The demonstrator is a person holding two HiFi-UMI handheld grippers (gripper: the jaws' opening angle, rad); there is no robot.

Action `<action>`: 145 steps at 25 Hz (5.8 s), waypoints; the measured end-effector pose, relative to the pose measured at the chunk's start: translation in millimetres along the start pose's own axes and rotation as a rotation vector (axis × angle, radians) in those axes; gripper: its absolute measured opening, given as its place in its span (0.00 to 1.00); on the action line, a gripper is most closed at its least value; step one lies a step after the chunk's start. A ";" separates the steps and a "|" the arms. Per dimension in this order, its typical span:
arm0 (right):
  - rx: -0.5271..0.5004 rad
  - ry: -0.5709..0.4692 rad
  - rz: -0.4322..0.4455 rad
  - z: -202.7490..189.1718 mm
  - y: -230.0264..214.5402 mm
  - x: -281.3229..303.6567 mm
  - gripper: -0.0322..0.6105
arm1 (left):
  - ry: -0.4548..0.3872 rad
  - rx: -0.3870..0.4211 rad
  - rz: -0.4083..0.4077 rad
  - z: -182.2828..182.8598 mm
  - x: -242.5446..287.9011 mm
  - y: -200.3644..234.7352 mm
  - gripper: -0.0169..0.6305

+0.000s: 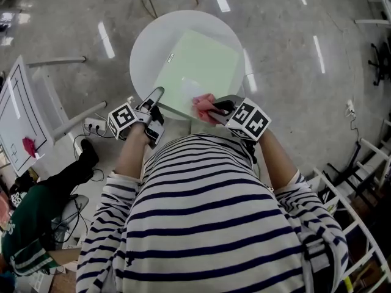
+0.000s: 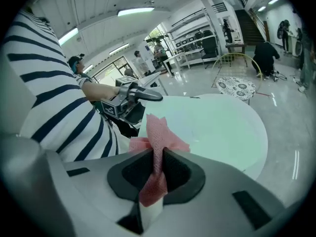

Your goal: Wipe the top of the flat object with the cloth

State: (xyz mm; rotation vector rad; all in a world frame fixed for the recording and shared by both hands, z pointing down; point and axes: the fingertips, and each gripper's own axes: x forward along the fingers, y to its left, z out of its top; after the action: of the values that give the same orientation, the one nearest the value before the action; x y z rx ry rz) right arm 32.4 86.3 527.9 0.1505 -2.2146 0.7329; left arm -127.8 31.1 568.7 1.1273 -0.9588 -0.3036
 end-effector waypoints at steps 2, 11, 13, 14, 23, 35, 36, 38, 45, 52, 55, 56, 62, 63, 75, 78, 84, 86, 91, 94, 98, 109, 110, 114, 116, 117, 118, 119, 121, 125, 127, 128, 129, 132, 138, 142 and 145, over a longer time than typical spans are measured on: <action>-0.033 0.003 0.008 5.7 3.1 4.7 0.12 | 0.000 0.000 0.000 -0.2 0.3 -0.1 0.47; -0.161 -0.018 0.026 50.5 12.2 35.0 0.13 | -0.004 -0.007 -0.007 -0.8 -0.3 2.1 0.47; -0.176 -0.030 0.032 59.5 14.9 40.0 0.12 | -0.004 -0.008 -0.009 -1.0 -0.1 2.0 0.47; -0.180 -0.038 0.036 64.7 16.9 42.4 0.13 | -0.003 -0.009 -0.010 -1.4 -0.1 1.8 0.47; -0.208 -0.079 0.033 99.8 23.5 65.0 0.13 | -0.014 -0.013 -0.011 2.0 -1.6 2.3 0.47; -0.152 -0.041 0.002 62.0 12.3 37.4 0.13 | -0.039 -0.010 -0.017 5.3 0.3 0.3 0.47; -0.141 -0.032 -0.006 53.8 10.9 32.5 0.12 | -0.041 -0.009 -0.017 6.1 0.2 0.5 0.47; -0.120 -0.018 -0.024 39.4 8.9 22.3 0.13 | -0.044 -0.005 -0.019 7.2 0.0 -0.1 0.47; -0.081 0.032 -0.073 12.7 -5.0 2.9 0.13 | -0.074 -0.012 -0.033 22.9 8.5 0.8 0.47; -0.003 -0.107 -0.178 36.8 -40.5 -22.5 0.13 | -0.092 -0.049 -0.071 29.1 24.3 -2.8 0.47; -0.005 -0.160 -0.205 52.2 -46.3 -26.1 0.13 | -0.096 -0.057 -0.069 30.7 24.8 0.3 0.47; -0.008 -0.174 -0.213 57.0 -47.7 -27.3 0.13 | -0.096 -0.057 -0.065 31.3 24.7 1.6 0.48; -0.008 -0.238 -0.220 78.6 -49.2 -30.6 0.13 | -0.071 -0.027 -0.010 30.9 22.5 12.9 0.63; -0.014 -0.241 -0.221 81.3 -48.4 -30.4 0.13 | -0.060 -0.021 0.004 29.6 21.8 14.3 0.68; -0.055 -0.265 -0.218 101.0 -40.0 -25.7 0.13 | 0.179 0.629 0.308 7.5 15.7 27.1 0.81; -0.061 -0.267 -0.215 103.3 -37.9 -25.1 0.13 | 0.227 0.735 0.362 5.0 13.4 30.8 0.82; -0.073 -0.277 -0.216 110.6 -37.9 -25.3 0.13 | 0.350 0.846 0.475 0.1 3.7 37.6 0.81; -0.076 -0.281 -0.218 113.3 -37.3 -25.7 0.13 | 0.363 0.852 0.474 2.0 2.2 32.0 0.81; -0.088 -0.300 -0.224 124.1 -36.5 -26.2 0.13 | 0.330 0.994 0.433 10.5 1.9 0.0 0.81; -0.090 -0.311 -0.233 128.8 -37.0 -26.4 0.13 | 0.298 1.048 0.359 7.6 6.2 -23.3 0.81; -0.097 -0.341 -0.248 136.0 -34.1 -32.4 0.13 | 0.233 1.144 0.266 5.6 9.3 -55.9 0.81; -0.122 -0.478 -0.309 166.7 -24.5 -62.6 0.13 | 0.018 1.342 -0.025 -1.5 2.5 -154.8 0.65; -0.123 -0.491 -0.314 169.1 -23.3 -65.7 0.13 | -0.004 1.359 -0.052 -2.6 0.5 -163.1 0.61; -0.134 -0.560 -0.330 180.8 -15.8 -78.9 0.13 | -0.104 1.362 -0.175 -4.0 -11.4 -192.5 0.44; -0.145 -0.606 -0.328 187.5 -10.8 -86.9 0.13 | -0.157 1.365 -0.250 -6.1 -19.9 -208.6 0.33; -0.147 -0.630 -0.326 190.6 -8.7 -91.5 0.13 | -0.180 1.377 -0.283 -8.0 -24.1 -216.4 0.27; -0.147 -0.653 -0.326 193.3 -6.8 -96.0 0.13 | -0.199 1.393 -0.311 -10.3 -28.1 -223.4 0.21; -0.147 -0.673 -0.326 195.6 -4.7 -100.1 0.13 | -0.215 1.410 -0.336 -12.9 -32.2 -229.5 0.14; -0.152 -0.706 -0.328 199.6 1.0 -106.7 0.13 | -0.237 1.437 -0.383 -18.8 -40.8 -239.2 0.04; -0.186 -0.759 -0.327 206.2 13.8 -117.0 0.13 | -0.265 1.456 -0.449 -27.0 -54.0 -254.0 0.04; -0.199 -0.777 -0.326 208.5 18.4 -120.6 0.13 | -0.277 1.458 -0.458 -28.7 -57.9 -257.6 0.04; -0.206 -0.784 -0.326 209.8 20.3 -122.1 0.13 | -0.282 1.462 -0.460 -29.5 -59.4 -259.0 0.04; -0.213 -0.788 -0.328 211.4 21.8 -123.5 0.13 | -0.284 1.467 -0.463 -30.0 -60.7 -260.4 0.04; -0.235 -0.793 -0.344 216.6 24.3 -126.5 0.12 | -0.284 1.488 -0.466 -30.5 -63.4 -263.8 0.04; -0.251 -0.796 -0.365 216.3 23.6 -130.9 0.12 | -0.269 1.516 -0.484 -38.2 -62.7 -267.9 0.04; -0.250 -0.799 -0.369 216.3 22.0 -131.7 0.12 | -0.262 1.517 -0.488 -39.0 -60.6 -268.4 0.04; -0.250 -0.800 -0.371 216.2 22.9 -132.9 0.12 | -0.257 1.516 -0.494 -40.1 -60.8 -269.5 0.04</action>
State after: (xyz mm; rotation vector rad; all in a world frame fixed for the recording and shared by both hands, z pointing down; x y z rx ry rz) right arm -24.0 -29.9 308.2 0.8211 -2.8751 0.1820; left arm -66.3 -22.8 301.8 2.7813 -1.0940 -0.0596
